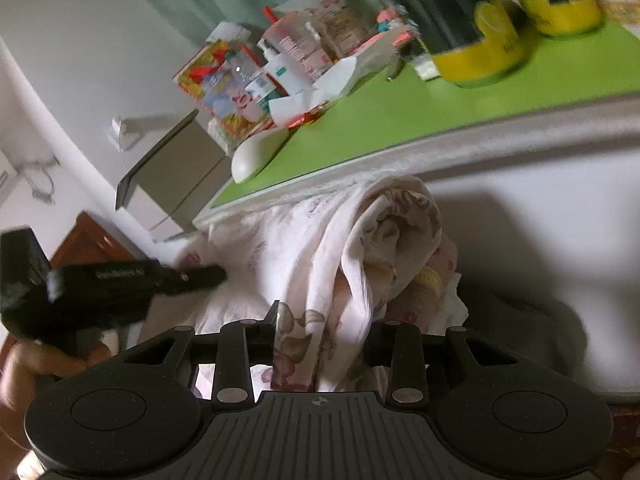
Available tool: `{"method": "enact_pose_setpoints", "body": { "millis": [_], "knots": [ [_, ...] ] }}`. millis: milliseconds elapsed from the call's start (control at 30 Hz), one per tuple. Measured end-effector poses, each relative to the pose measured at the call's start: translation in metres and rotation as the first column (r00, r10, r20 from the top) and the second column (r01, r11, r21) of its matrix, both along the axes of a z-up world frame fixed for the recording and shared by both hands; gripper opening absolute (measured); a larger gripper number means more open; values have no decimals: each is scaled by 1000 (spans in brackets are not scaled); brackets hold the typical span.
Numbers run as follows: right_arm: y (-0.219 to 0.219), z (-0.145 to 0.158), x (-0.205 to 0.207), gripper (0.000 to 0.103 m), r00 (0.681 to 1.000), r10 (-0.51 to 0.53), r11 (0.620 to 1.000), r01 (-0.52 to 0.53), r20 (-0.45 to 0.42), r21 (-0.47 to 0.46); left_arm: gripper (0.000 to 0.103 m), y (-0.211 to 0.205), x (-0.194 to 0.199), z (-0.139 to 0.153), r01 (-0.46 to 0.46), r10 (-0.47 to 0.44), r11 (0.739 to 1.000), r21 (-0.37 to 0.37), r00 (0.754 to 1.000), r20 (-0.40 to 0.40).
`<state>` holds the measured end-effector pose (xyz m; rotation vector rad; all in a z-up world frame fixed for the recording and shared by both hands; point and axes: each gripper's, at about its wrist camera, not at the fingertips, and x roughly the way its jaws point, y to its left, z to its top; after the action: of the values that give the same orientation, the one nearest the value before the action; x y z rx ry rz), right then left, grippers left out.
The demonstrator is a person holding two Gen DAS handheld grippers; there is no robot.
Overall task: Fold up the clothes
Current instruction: 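Carry the bundle to the clothes stack on the ledge and lower it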
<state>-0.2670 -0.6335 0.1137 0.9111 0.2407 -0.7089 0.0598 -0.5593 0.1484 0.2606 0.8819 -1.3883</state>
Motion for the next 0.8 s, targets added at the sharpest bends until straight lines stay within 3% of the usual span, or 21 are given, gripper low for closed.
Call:
{"method": "enact_pose_setpoints", "body": {
  "millis": [133, 233, 300, 333, 367, 400, 533, 667, 733, 800],
  "knots": [
    [0, -11, -5, 38, 1000, -25, 1000, 25, 14, 15, 24, -2, 13, -25, -44, 45, 999, 14, 997, -65],
    [1, -14, -11, 45, 999, -31, 999, 30, 20, 33, 42, 0, 16, -34, -55, 56, 998, 30, 997, -46],
    [-1, -12, -17, 47, 999, -28, 998, 27, 28, 57, 62, 3, 18, -35, -75, 77, 996, 41, 996, -35],
    [-4, -10, -17, 52, 999, -25, 998, 24, 21, 59, 65, 4, 19, -34, -84, 86, 996, 41, 996, -32],
    [-3, -7, -20, 64, 1000, -28, 998, 28, -1, 52, 66, 7, 20, -31, -86, 87, 996, 35, 996, -31],
    [-1, -1, -23, 69, 999, -39, 999, 40, -23, 32, 66, 9, 20, -28, -86, 87, 996, 27, 996, -30],
    [9, 21, -44, 69, 997, -70, 996, 68, -33, -56, 67, 24, 24, -10, -142, 141, 990, 12, 990, 27],
    [20, 50, -50, 69, 1000, 15, 979, -11, 20, -204, 72, 49, 28, 16, -163, 165, 983, -86, 986, 19],
    [26, 60, -37, 69, 992, 118, 937, -127, -47, -324, 76, 59, 27, 28, -125, 124, 981, -149, 992, -12],
    [30, 65, -21, 69, 963, 218, 869, -267, -161, -416, 79, 63, 19, 37, -24, 23, 979, -201, 1000, -9]
  ]
}}
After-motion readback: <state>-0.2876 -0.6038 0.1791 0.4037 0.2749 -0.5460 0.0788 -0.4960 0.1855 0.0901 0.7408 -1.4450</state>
